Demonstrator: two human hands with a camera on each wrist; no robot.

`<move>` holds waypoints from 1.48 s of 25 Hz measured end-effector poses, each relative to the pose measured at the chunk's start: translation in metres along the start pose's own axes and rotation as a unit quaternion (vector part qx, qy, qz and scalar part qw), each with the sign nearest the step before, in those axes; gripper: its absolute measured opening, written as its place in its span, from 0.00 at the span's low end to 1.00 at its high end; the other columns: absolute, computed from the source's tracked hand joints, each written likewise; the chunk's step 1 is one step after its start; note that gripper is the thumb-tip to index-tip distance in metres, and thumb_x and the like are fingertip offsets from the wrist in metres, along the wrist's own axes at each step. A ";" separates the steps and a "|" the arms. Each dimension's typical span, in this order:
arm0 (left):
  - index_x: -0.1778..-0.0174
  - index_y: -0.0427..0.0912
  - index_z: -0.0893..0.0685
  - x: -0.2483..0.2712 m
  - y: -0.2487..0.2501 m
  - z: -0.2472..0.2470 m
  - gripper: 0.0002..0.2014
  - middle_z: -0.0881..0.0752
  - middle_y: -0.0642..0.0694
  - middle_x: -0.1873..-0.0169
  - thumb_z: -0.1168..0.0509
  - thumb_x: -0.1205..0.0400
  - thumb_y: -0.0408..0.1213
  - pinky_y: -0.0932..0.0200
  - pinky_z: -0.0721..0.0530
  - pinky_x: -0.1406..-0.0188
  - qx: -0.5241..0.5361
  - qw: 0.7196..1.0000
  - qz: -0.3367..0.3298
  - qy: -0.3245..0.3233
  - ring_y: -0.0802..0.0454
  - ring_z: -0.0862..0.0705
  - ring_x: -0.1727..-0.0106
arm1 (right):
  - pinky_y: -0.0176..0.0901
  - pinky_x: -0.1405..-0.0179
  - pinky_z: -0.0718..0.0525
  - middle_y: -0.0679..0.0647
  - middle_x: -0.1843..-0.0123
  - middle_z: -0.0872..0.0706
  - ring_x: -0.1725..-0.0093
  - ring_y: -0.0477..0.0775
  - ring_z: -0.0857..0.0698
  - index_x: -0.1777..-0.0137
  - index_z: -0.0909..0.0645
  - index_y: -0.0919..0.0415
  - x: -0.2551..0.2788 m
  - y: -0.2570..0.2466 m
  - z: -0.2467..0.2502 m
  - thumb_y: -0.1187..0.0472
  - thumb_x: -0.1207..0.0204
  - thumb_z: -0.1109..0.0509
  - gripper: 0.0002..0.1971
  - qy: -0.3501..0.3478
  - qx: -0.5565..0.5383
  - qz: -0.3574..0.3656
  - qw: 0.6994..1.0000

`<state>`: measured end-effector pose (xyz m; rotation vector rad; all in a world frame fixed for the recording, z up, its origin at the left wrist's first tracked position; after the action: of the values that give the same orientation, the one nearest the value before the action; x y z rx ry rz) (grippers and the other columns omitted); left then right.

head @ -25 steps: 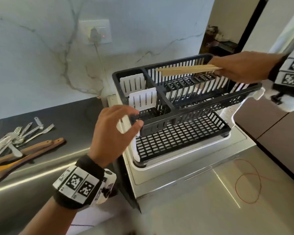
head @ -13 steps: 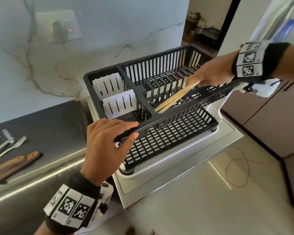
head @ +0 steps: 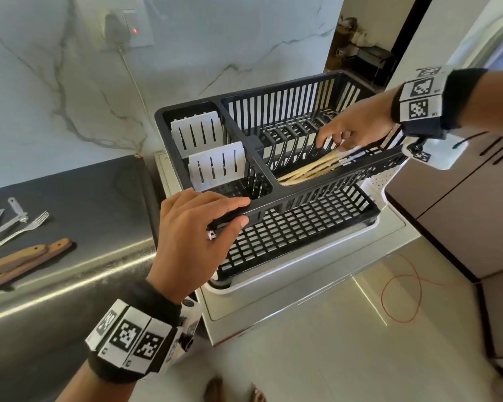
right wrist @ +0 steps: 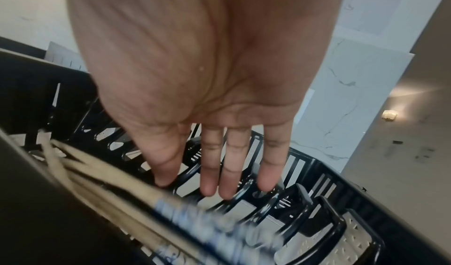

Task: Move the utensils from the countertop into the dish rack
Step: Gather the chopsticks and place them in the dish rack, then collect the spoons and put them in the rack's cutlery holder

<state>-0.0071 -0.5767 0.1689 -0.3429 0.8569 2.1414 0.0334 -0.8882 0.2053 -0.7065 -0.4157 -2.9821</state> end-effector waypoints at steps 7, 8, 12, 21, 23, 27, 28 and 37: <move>0.39 0.54 0.10 -0.003 0.003 0.002 0.14 0.10 0.59 0.54 0.32 0.18 0.48 0.54 0.32 0.37 -0.005 1.000 -0.012 -0.013 0.58 0.18 0.52 | 0.55 0.31 0.26 0.44 0.43 0.15 0.43 0.49 0.20 0.27 0.24 0.45 0.020 0.006 0.021 0.52 0.14 0.37 0.17 -0.006 -0.022 -0.016 1.000; 0.38 0.54 0.10 -0.003 0.002 0.002 0.14 0.10 0.59 0.54 0.32 0.18 0.48 0.52 0.31 0.36 -0.003 1.000 -0.011 -0.019 0.57 0.17 0.51 | 0.55 0.31 0.26 0.46 0.40 0.14 0.43 0.49 0.20 0.27 0.24 0.45 0.022 0.004 0.028 0.51 0.14 0.37 0.17 0.012 -0.030 -0.014 0.999; 0.41 0.49 0.09 -0.001 0.004 0.013 0.11 0.09 0.56 0.52 0.30 0.18 0.42 0.54 0.22 0.39 0.040 0.999 -0.018 -0.013 0.58 0.17 0.50 | 0.58 0.27 0.27 0.51 0.37 0.12 0.44 0.49 0.20 0.28 0.22 0.46 0.030 -0.033 0.065 0.48 0.14 0.37 0.17 0.083 -0.046 0.026 0.995; 0.48 0.47 0.08 0.092 -0.112 0.100 0.06 0.10 0.55 0.48 0.28 0.20 0.36 0.44 0.14 0.44 0.046 0.989 0.119 0.071 0.52 0.14 0.43 | 0.43 0.45 0.23 0.40 0.51 0.18 0.51 0.42 0.21 0.37 0.16 0.43 0.015 -0.307 0.194 0.45 0.19 0.34 0.14 0.321 -0.171 0.242 0.900; 0.50 0.47 0.08 0.138 -0.161 0.128 0.06 0.10 0.55 0.49 0.26 0.21 0.36 0.44 0.14 0.47 0.023 0.982 0.167 0.084 0.53 0.14 0.43 | 0.41 0.51 0.26 0.38 0.54 0.21 0.53 0.42 0.23 0.39 0.16 0.42 -0.001 -0.389 0.189 0.43 0.20 0.33 0.13 0.311 -0.191 0.286 0.886; 0.51 0.53 0.08 0.239 -0.268 0.186 0.11 0.10 0.53 0.50 0.32 0.23 0.51 0.43 0.17 0.42 -0.049 0.952 0.296 0.056 0.50 0.13 0.45 | 0.49 0.50 0.17 0.45 0.49 0.12 0.51 0.51 0.14 0.42 0.14 0.44 -0.067 -0.515 0.138 0.45 0.20 0.35 0.12 0.217 -0.194 0.322 0.901; 0.51 0.52 0.08 0.265 -0.298 0.204 0.14 0.10 0.52 0.50 0.34 0.24 0.53 0.43 0.17 0.40 -0.065 0.939 0.333 0.049 0.49 0.13 0.45 | 0.52 0.48 0.16 0.47 0.47 0.11 0.48 0.55 0.13 0.42 0.14 0.44 -0.092 -0.543 0.126 0.45 0.21 0.35 0.12 0.191 -0.190 0.316 0.910; 0.30 0.50 0.16 0.424 -0.493 0.346 0.27 0.19 0.46 0.32 0.25 0.25 0.52 0.43 0.25 0.30 -0.161 0.809 0.564 -0.016 0.43 0.24 0.28 | 0.48 0.51 0.18 0.50 0.48 0.09 0.46 0.58 0.12 0.46 0.13 0.46 -0.257 -0.736 0.134 0.48 0.21 0.34 0.10 0.140 -0.239 0.249 0.928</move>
<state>0.1020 0.1283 -0.0153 0.1094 0.7352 3.4114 0.2416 -0.1473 0.0236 -0.3191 0.4564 -2.6240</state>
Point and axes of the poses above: each hand's wrist, its own x-axis away from the middle knuckle, its own z-axis out of the back of the hand, y = z × x, the point moved 7 cm from there along -x, towards the middle knuckle
